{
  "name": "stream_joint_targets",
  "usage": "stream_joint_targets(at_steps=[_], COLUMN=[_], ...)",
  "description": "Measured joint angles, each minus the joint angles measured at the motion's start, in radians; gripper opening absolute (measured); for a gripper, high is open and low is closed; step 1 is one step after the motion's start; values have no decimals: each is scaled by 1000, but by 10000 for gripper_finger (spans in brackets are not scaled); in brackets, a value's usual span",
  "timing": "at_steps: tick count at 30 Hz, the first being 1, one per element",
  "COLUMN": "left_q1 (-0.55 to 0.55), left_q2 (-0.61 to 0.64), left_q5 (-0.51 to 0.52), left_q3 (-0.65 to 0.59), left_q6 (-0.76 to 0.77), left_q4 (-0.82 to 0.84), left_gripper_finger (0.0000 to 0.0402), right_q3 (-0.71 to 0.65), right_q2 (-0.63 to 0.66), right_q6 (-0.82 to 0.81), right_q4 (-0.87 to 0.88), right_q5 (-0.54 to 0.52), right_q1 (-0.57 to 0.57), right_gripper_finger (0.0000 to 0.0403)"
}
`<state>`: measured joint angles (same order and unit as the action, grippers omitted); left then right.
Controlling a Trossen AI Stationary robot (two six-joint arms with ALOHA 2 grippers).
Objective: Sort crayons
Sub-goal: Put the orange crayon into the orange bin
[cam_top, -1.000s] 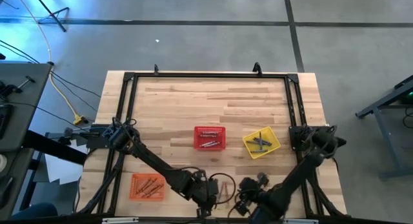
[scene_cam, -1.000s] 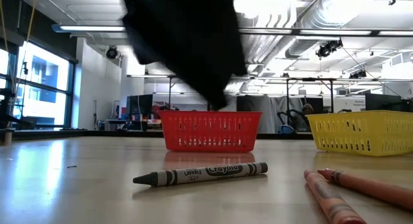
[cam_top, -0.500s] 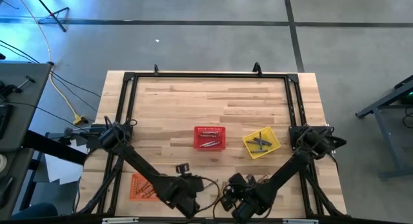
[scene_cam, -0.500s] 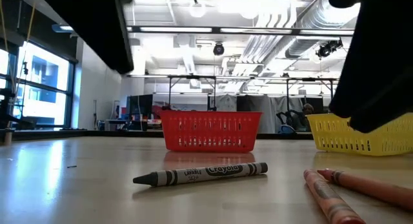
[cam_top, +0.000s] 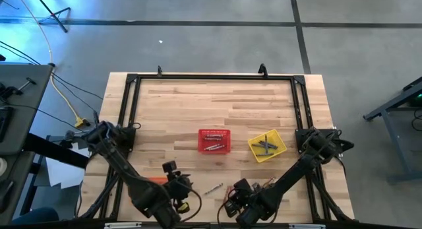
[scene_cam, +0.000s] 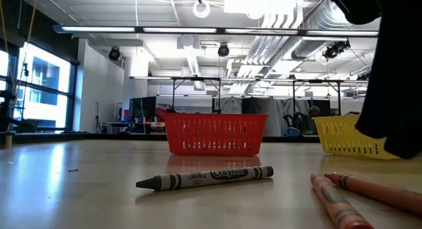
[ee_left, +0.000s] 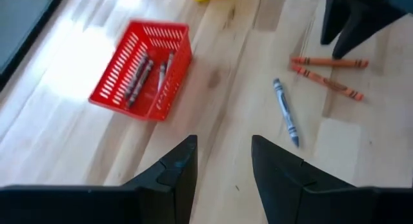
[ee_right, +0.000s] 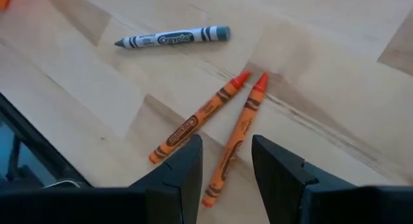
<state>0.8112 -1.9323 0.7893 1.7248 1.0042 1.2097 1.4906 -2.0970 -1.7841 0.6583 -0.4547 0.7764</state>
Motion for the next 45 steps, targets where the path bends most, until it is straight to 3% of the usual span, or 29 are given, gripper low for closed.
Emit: stream_joint_targets(at_steps=[22, 36, 45], left_q1=[34, 36, 43], left_q2=[35, 35, 35], left_q5=[37, 37, 41], left_q3=[0, 0, 0], left_q6=[8, 15, 31], left_q4=[40, 104, 125], left_gripper_finger=[131, 131, 131], right_q3=[52, 97, 105], right_q2=[-68, -75, -129], right_q6=[0, 60, 64], right_q4=[33, 105, 110], right_q5=[152, 227, 292], right_q1=[-55, -116, -117], right_gripper_finger=[127, 42, 31])
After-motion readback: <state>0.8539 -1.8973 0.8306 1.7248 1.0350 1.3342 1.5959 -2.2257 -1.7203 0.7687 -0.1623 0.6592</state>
